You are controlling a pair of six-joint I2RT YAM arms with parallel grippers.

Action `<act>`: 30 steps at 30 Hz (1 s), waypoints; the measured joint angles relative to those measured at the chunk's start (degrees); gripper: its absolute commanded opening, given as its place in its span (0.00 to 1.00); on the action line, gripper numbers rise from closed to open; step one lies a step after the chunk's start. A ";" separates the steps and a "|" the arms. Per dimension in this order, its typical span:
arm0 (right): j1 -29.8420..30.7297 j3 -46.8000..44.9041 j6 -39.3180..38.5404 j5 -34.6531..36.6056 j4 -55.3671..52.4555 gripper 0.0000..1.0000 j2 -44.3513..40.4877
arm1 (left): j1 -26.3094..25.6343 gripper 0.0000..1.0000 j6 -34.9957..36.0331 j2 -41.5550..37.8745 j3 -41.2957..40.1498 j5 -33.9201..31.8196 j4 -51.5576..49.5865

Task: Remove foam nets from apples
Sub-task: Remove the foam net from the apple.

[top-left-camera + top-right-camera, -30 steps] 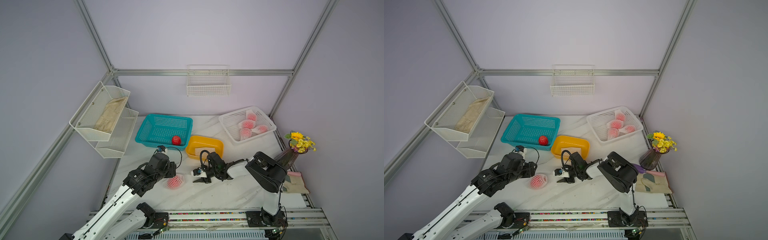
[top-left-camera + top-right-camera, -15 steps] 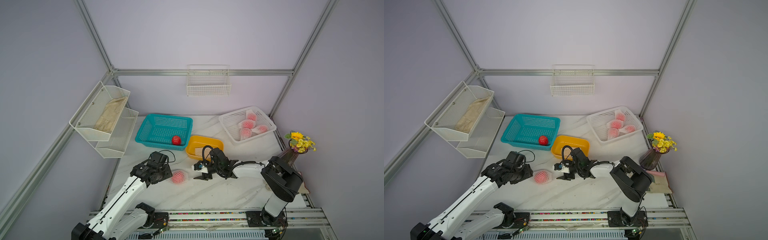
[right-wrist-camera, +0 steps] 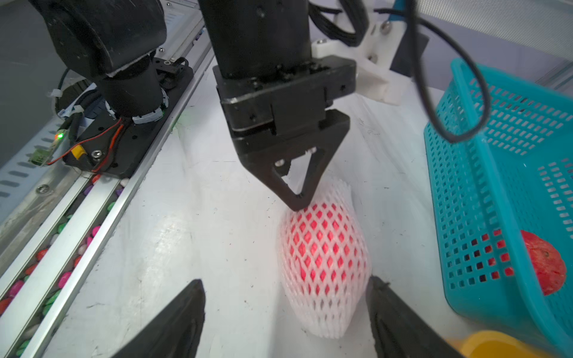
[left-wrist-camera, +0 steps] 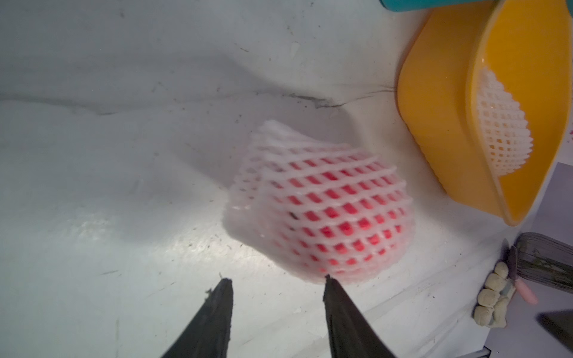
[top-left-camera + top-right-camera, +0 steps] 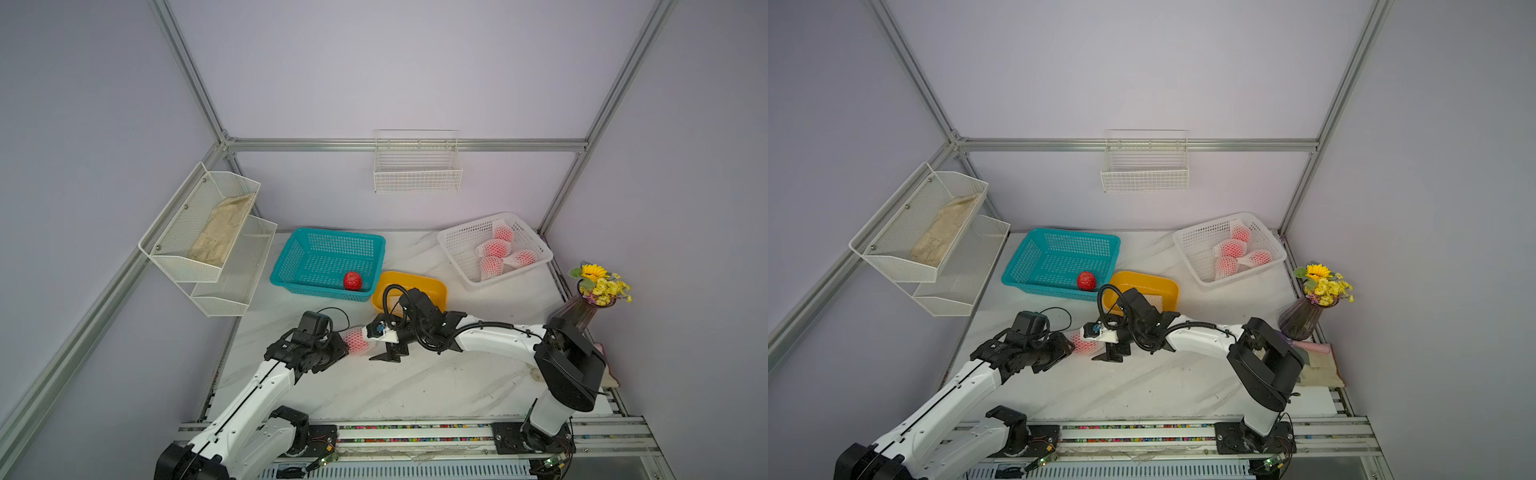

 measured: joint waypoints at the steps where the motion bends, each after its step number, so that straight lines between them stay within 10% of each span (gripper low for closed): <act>1: 0.26 1.09 0.61 0.74 -0.59 0.85 1.38 | 0.00 0.49 0.35 1.18 0.00 1.11 1.22; 8: 1.27 8.07 3.80 7.15 -3.67 0.91 9.44 | 0.09 0.48 2.67 5.07 0.09 5.40 4.81; 19: 1.70 12.87 2.67 12.13 -3.37 0.97 15.34 | 1.51 0.62 1.97 -12.28 0.11 -5.73 -0.96; 30: 2.64 17.59 -1.68 15.78 -2.54 0.97 20.39 | 15.82 0.64 1.01 -12.28 0.09 -7.69 -4.04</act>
